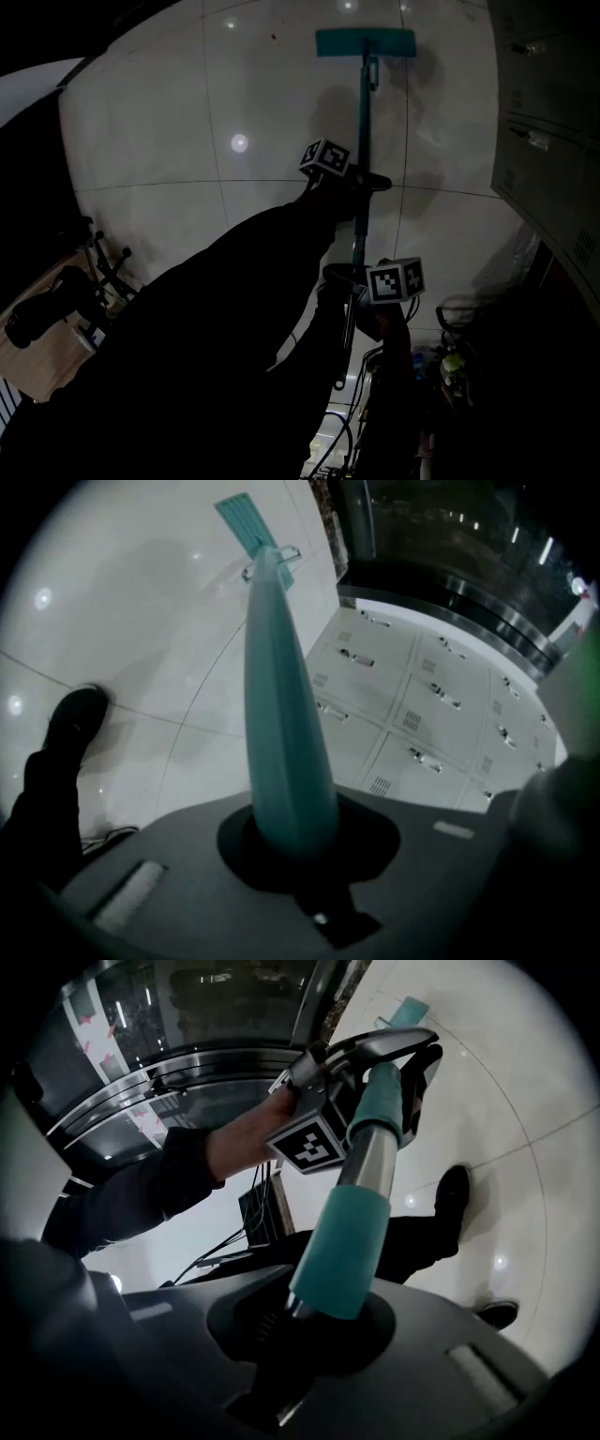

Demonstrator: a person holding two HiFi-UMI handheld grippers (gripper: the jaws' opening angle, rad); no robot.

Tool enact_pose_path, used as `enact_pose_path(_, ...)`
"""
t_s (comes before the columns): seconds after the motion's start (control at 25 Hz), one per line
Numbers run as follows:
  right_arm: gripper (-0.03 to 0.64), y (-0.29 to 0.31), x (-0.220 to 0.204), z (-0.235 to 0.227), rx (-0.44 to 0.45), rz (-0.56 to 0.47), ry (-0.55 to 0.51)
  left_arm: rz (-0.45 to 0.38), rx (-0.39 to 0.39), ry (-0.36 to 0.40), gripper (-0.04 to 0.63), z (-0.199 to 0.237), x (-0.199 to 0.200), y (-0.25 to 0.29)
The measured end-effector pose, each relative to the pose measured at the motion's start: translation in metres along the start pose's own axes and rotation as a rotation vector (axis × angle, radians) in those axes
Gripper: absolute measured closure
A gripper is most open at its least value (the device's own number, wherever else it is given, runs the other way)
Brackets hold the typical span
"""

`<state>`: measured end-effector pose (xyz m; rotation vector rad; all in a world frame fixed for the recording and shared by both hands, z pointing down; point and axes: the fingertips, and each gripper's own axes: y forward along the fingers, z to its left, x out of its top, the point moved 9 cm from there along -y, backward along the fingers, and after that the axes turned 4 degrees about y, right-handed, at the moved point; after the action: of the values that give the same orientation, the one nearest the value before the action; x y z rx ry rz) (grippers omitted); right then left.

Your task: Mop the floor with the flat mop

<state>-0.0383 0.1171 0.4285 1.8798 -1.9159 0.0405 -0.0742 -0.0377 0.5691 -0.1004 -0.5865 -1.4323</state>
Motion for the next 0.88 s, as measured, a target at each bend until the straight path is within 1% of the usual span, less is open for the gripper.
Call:
enact_pose_path(0.12,0.555,0.000,0.035,0.008,-0.007,-0.007,-0.005,-0.014,-0.020,0.013,0.551,-0.012,0.035,-0.005)
enact_pose_path(0.2,0.555,0.002,0.050,0.015,0.000,-0.013,-0.011,-0.032,-0.033,0.013,0.551,-0.019,0.049,-0.011)
enact_pose_path(0.28,0.551,0.004,0.058,0.023,0.005,-0.017,-0.015,-0.060,-0.055,0.006,0.551,-0.025,0.056,-0.017)
enact_pose_path(0.4,0.546,0.004,0.058,0.033,-0.003,-0.014,-0.019,-0.086,-0.086,-0.002,0.549,-0.032,0.055,-0.024)
enact_pose_path(0.52,0.536,0.002,0.048,0.042,0.004,-0.011,-0.046,-0.087,-0.107,0.007,0.543,-0.038,0.043,-0.029)
enact_pose_path(0.6,0.534,0.001,0.035,0.047,0.016,-0.008,-0.065,-0.080,-0.108,0.022,0.532,-0.041,0.028,-0.030)
enact_pose_path(0.76,0.534,-0.002,-0.004,0.047,0.003,0.013,-0.078,-0.081,-0.115,0.027,0.524,-0.038,-0.012,-0.031)
enact_pose_path(0.88,0.532,-0.005,-0.036,0.041,0.046,0.015,-0.061,-0.101,-0.115,0.035,0.526,-0.031,-0.044,-0.026)
